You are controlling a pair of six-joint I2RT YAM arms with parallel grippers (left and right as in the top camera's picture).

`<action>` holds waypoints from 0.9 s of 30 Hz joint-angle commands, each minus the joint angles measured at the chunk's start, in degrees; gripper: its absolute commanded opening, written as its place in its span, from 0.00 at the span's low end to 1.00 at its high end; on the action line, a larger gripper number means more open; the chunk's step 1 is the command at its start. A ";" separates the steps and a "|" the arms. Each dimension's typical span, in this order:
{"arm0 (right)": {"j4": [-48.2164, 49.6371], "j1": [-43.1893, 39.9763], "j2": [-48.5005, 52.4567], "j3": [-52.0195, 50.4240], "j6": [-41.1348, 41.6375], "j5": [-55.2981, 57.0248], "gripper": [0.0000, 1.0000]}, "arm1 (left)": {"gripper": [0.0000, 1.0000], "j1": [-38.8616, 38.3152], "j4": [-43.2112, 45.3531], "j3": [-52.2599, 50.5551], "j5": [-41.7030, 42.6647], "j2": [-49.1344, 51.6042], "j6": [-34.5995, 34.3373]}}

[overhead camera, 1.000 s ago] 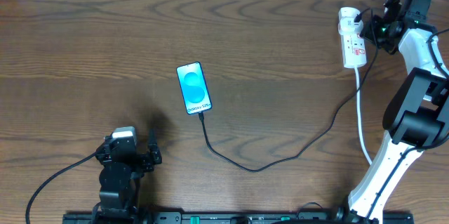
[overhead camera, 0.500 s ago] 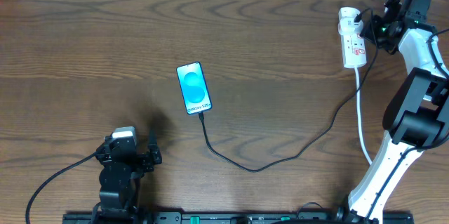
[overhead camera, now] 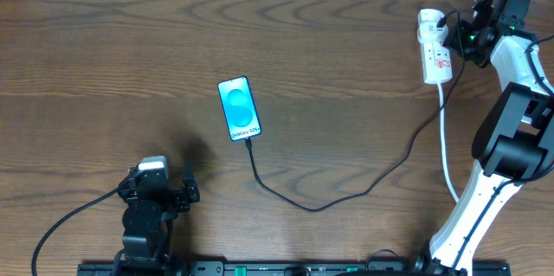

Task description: Plug charger to phone and switch on socket

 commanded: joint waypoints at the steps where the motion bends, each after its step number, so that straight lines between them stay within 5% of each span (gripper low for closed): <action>1: 0.00 1.46 1.49 0.98 0.46 -1.46 0.01 | 0.93 -0.28 0.09 -1.14 -0.72 -0.46 -0.04; 27: -0.11 3.21 3.23 0.94 0.61 -4.22 0.01 | 0.93 -0.28 0.09 -1.14 -0.72 -0.46 -0.04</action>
